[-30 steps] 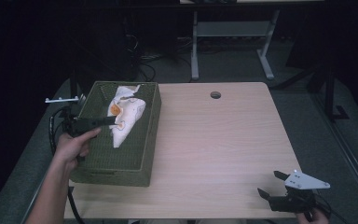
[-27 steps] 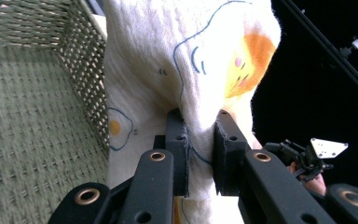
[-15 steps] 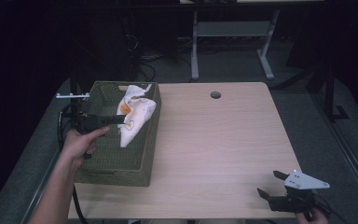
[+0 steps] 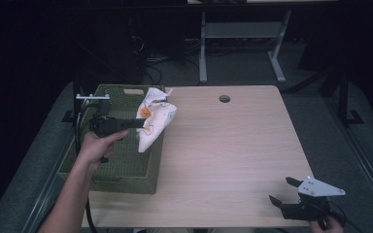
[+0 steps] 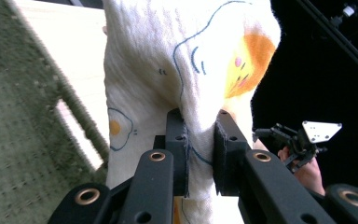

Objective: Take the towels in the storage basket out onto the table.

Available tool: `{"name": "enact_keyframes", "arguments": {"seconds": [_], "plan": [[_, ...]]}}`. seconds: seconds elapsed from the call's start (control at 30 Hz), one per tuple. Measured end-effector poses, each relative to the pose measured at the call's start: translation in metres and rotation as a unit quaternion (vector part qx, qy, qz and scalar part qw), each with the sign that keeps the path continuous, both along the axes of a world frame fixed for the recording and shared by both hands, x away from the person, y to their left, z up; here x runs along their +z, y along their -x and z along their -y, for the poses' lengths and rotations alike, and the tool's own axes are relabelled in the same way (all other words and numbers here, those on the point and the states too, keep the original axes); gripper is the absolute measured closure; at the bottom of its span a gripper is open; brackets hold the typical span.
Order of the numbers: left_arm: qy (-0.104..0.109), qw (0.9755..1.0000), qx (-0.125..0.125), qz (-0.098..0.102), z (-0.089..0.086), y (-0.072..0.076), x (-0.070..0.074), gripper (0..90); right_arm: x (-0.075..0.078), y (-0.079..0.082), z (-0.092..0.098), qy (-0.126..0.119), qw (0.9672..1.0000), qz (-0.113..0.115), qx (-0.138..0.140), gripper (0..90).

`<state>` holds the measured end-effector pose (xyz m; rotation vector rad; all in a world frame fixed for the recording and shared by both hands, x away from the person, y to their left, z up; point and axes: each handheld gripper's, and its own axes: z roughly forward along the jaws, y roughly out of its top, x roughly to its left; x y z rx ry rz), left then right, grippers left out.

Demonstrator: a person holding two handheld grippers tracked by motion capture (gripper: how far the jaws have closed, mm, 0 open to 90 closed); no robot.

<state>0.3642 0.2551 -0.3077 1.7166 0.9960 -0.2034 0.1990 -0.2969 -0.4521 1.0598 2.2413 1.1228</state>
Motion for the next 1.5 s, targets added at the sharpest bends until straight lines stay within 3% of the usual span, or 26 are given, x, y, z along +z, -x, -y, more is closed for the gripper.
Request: {"name": "enact_keyframes", "arguments": {"seconds": [0.27,0.57,0.83,0.97,1.13,1.43,1.5], "plan": [[-0.011,0.9999,-0.010,0.000,0.015,-0.011,0.001,79.0,-0.001,0.001,0.001,-0.008,0.9999,-0.005,-0.008,13.8],[-0.016,0.9997,-0.017,0.001,0.038,-0.016,0.005,78.6,0.002,0.004,0.004,-0.022,0.9996,0.006,-0.018,13.8],[-0.017,0.9989,-0.044,0.006,0.067,-0.016,0.006,78.6,0.003,0.004,0.003,-0.020,0.9997,0.007,-0.015,13.8],[-0.026,0.9983,-0.052,0.005,0.076,-0.018,0.003,78.7,0.003,0.004,0.002,-0.019,0.9997,0.009,-0.013,13.8],[-0.022,0.9983,-0.054,0.004,0.085,-0.020,0.001,78.7,0.003,0.004,0.003,-0.017,0.9997,0.007,-0.014,13.8],[-0.017,0.9973,-0.071,0.002,0.116,-0.023,-0.007,78.7,0.003,0.004,0.004,-0.023,0.9996,0.008,-0.017,13.8],[-0.024,0.9969,-0.074,0.002,0.124,-0.023,-0.010,78.6,0.002,0.003,0.003,-0.023,0.9996,0.007,-0.014,13.9]]}}
